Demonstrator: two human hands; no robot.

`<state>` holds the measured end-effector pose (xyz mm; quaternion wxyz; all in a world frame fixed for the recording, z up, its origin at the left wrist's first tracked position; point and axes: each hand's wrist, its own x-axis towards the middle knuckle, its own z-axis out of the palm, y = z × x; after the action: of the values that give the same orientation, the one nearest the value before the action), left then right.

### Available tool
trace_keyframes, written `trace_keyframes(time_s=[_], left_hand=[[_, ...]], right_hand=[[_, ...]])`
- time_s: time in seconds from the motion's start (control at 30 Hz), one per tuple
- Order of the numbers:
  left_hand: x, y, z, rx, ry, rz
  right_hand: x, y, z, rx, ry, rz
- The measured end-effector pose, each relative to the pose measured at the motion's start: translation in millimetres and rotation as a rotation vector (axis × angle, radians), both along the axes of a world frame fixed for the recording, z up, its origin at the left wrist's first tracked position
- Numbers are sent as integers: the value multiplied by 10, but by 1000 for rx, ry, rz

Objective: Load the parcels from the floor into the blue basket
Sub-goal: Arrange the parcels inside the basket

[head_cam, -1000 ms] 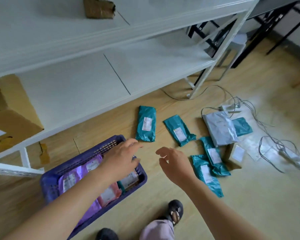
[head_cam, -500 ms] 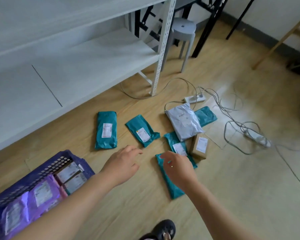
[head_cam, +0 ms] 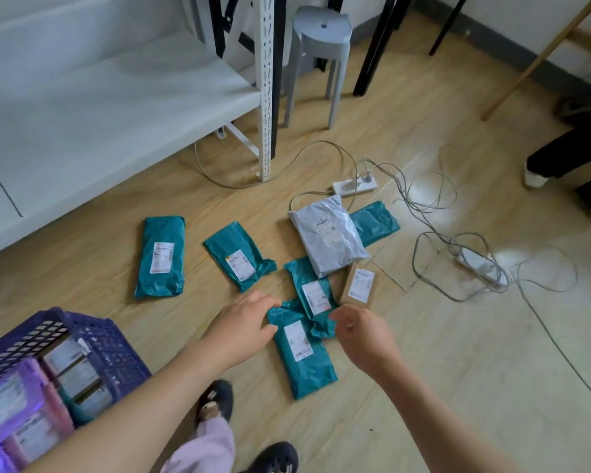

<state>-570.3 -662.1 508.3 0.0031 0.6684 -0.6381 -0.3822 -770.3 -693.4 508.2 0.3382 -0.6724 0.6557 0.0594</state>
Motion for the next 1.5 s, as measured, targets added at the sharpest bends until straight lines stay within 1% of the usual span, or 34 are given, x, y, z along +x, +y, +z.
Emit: trace_keyframes(time_s=[0.17, 0.4, 0.53, 0.7, 0.87, 1.0, 1.2, 1.3, 1.37, 1.43, 1.5], left_hand=[[-143, -279, -222, 68, 9, 14], [-298, -929, -559, 143, 23, 49], [-415, -1266, -790, 194, 35, 57], [-612, -1620, -1242, 227, 40, 97], [-844, -1798, -1959, 313, 79, 260], [-1165, -1880, -2590, 386, 115, 425], [-1822, -2050, -3557, 489, 284, 749], [-2061, -2156, -3975, 520, 338, 863], [-2179, -2236, -4266, 520, 359, 864], [-2268, -2329, -4531, 517, 361, 849], [-2336, -2428, -4735, 517, 374, 840]], right_hand=[[-197, -272, -137, 49, -16, -8], [-486, -856, -420, 131, 28, 2], [-601, -1229, -666, 153, 80, 15], [-690, -1562, -1150, 219, 83, 31], [-802, -1869, -1761, 298, 115, 104], [-1022, -2173, -2353, 309, 153, 156], [-1540, -2469, -3371, 357, 216, 145], [-1692, -2593, -3849, 363, 211, 40], [-1754, -2644, -4150, 370, 180, -77], [-1790, -2668, -4468, 423, 172, -200], [-1826, -2663, -4765, 477, 95, -353]])
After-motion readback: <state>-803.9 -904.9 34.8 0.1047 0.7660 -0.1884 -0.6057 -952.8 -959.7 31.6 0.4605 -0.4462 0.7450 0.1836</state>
